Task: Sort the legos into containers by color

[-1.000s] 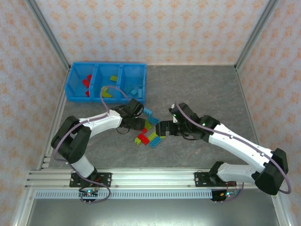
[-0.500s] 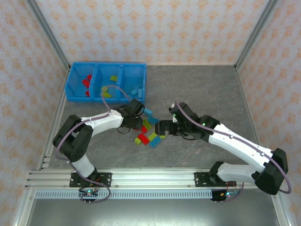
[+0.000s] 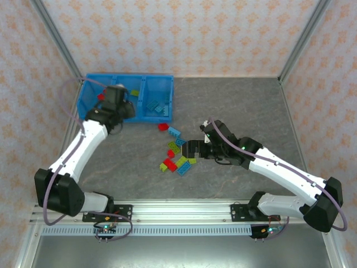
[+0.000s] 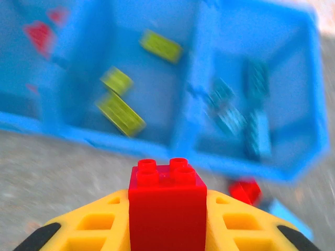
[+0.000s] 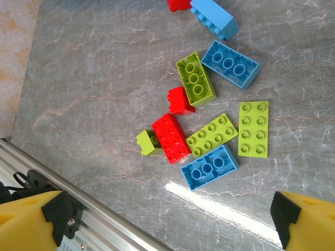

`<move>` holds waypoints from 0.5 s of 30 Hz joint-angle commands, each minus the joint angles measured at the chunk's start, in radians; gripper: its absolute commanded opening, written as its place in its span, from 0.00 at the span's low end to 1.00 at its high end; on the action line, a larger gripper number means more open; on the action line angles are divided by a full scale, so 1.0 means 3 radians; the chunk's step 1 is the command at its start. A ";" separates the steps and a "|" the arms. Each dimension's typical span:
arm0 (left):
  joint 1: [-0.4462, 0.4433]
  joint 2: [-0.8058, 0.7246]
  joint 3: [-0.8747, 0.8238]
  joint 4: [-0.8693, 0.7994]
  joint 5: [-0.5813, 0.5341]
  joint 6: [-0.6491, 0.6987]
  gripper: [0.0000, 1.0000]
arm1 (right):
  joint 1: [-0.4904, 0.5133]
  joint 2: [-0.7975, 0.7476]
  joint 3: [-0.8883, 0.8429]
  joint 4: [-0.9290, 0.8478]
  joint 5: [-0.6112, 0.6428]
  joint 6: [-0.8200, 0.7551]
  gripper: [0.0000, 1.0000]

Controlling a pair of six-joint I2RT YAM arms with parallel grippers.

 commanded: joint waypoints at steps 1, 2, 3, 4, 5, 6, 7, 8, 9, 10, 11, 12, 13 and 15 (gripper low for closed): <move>0.0465 0.0322 0.0472 -0.0051 0.0038 -0.0007 0.26 | 0.0023 -0.0003 0.0093 0.0107 0.0056 0.0051 1.00; 0.0605 0.0478 0.0645 -0.0068 0.0092 -0.0038 0.26 | 0.0023 -0.0011 0.0088 0.0097 0.0057 0.0053 1.00; 0.0719 0.0652 0.0858 -0.0119 0.0119 -0.0054 0.26 | 0.0023 -0.0022 0.0084 0.0080 0.0066 0.0049 1.00; 0.0803 0.0795 0.1031 -0.0172 0.0119 -0.0060 0.26 | 0.0023 -0.0042 0.0079 0.0053 0.0080 0.0046 1.00; 0.0894 0.0987 0.1225 -0.0233 0.0136 -0.0056 0.26 | 0.0023 -0.0062 0.0069 0.0030 0.0096 0.0041 1.00; 0.0980 0.1180 0.1428 -0.0319 0.0152 -0.0073 0.26 | 0.0023 -0.0098 0.0051 0.0009 0.0121 0.0044 1.00; 0.1055 0.1326 0.1582 -0.0374 0.0188 -0.0098 0.26 | 0.0023 -0.0130 0.0036 0.0003 0.0139 0.0045 1.00; 0.1142 0.1505 0.1749 -0.0420 0.0267 -0.0128 0.26 | 0.0023 -0.0167 0.0019 -0.0003 0.0152 0.0053 0.99; 0.1210 0.1676 0.1929 -0.0496 0.0328 -0.0139 0.27 | 0.0023 -0.0197 0.0003 -0.0012 0.0154 0.0058 0.99; 0.1258 0.1838 0.2094 -0.0584 0.0340 -0.0130 0.28 | 0.0023 -0.0219 0.0001 -0.0034 0.0158 0.0061 0.99; 0.1300 0.2020 0.2273 -0.0696 0.0344 -0.0105 0.29 | 0.0023 -0.0246 0.0006 -0.0063 0.0161 0.0066 0.99; 0.1327 0.2163 0.2475 -0.0812 0.0361 -0.0082 0.33 | 0.0023 -0.0272 0.0011 -0.0095 0.0172 0.0065 0.99; 0.1338 0.2285 0.2591 -0.0906 0.0379 -0.0059 0.38 | 0.0023 -0.0290 0.0007 -0.0110 0.0188 0.0069 1.00; 0.1344 0.2373 0.2762 -0.0983 0.0455 -0.0010 0.50 | 0.0023 -0.0341 -0.0008 -0.0136 0.0241 0.0067 0.99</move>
